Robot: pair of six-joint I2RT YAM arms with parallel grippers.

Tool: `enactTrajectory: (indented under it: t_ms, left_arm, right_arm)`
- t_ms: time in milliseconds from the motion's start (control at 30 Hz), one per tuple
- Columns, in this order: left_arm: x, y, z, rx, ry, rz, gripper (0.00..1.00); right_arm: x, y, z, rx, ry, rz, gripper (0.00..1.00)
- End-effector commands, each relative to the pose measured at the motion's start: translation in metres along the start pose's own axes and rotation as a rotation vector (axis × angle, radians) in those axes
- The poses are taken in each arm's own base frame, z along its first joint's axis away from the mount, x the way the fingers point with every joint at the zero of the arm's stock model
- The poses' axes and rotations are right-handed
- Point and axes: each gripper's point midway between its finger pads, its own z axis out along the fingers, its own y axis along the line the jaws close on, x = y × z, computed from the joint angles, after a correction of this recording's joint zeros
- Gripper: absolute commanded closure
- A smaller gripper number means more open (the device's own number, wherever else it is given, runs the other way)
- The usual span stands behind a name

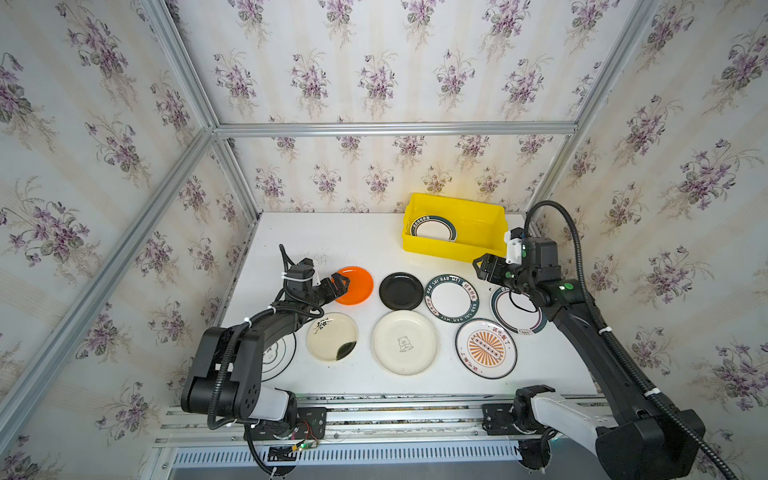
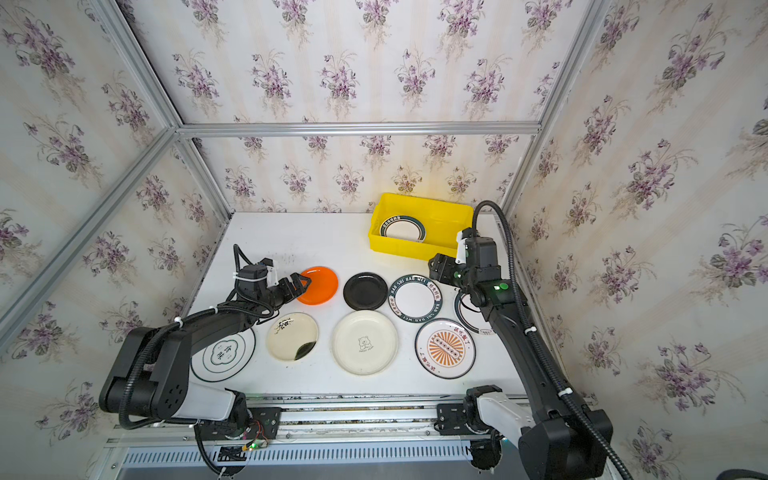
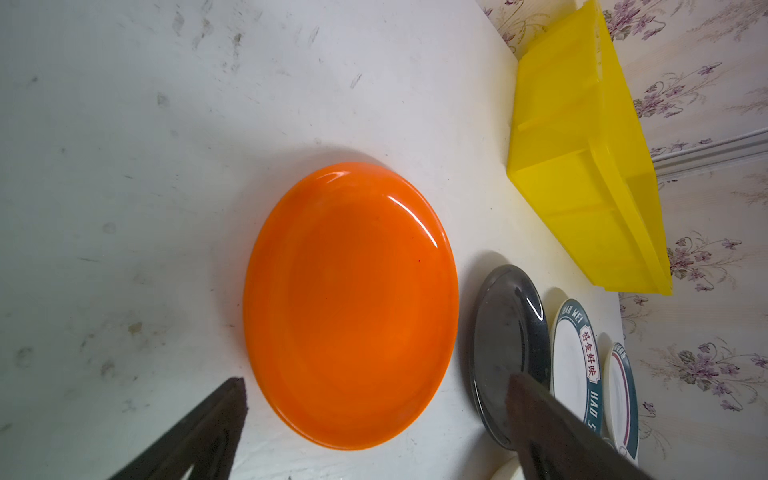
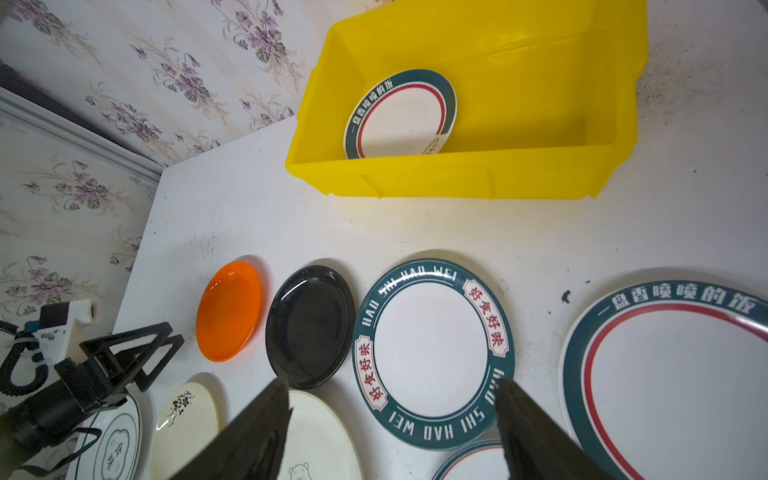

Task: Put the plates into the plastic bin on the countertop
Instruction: 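Withdraw right gripper from the bin while left gripper hovers over orange plate, then grasp the orange plate rim with left gripper and tilt it upright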

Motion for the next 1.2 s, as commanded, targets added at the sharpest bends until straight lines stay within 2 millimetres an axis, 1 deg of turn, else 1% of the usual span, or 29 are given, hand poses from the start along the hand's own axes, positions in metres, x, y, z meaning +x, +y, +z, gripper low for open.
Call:
enactTrajectory:
  t_ms: [0, 267, 333, 400, 500, 600, 733, 867, 1033, 1167]
  left_arm:
    - [-0.001, 0.003, 0.001, -0.004, 0.011, 0.01, 0.01]
    - [-0.009, 0.016, 0.001, -0.032, -0.003, 0.002, 0.01]
    - [-0.014, 0.018, 0.0, -0.008, -0.013, -0.005, 0.02]
    - [-0.018, 0.025, 0.0, -0.011, -0.02, -0.03, 0.08]
    - [-0.018, 0.029, 0.005, 0.029, 0.001, -0.095, 0.19]
    - [-0.014, 0.035, 0.013, 0.051, 0.023, -0.144, 0.28]
    - [-0.008, 0.038, 0.024, 0.065, 0.055, -0.185, 0.32]
    - [-0.008, 0.042, 0.032, 0.06, 0.071, -0.208, 0.34]
    - [-0.008, 0.04, 0.037, 0.059, 0.083, -0.211, 0.36]
    - [-0.006, 0.036, 0.042, 0.041, 0.116, -0.185, 0.4]
  right_arm:
    - [0.004, 0.011, -0.001, -0.065, 0.016, 0.018, 0.19]
    - [0.008, 0.052, 0.003, -0.315, 0.068, 0.067, 0.19]
    - [0.004, 0.054, 0.004, -0.324, 0.064, 0.074, 0.19]
    - [-0.005, 0.056, 0.005, -0.329, 0.039, 0.073, 0.19]
    - [-0.019, 0.067, 0.005, -0.373, 0.013, 0.075, 0.19]
    - [-0.025, 0.075, 0.004, -0.409, 0.01, 0.071, 0.19]
    - [-0.022, 0.071, 0.003, -0.393, 0.006, 0.059, 0.19]
    - [-0.016, 0.064, 0.002, -0.367, 0.008, 0.053, 0.19]
    - [-0.011, 0.06, 0.003, -0.352, 0.008, 0.049, 0.19]
    - [-0.01, 0.054, 0.007, -0.33, 0.007, 0.046, 0.19]
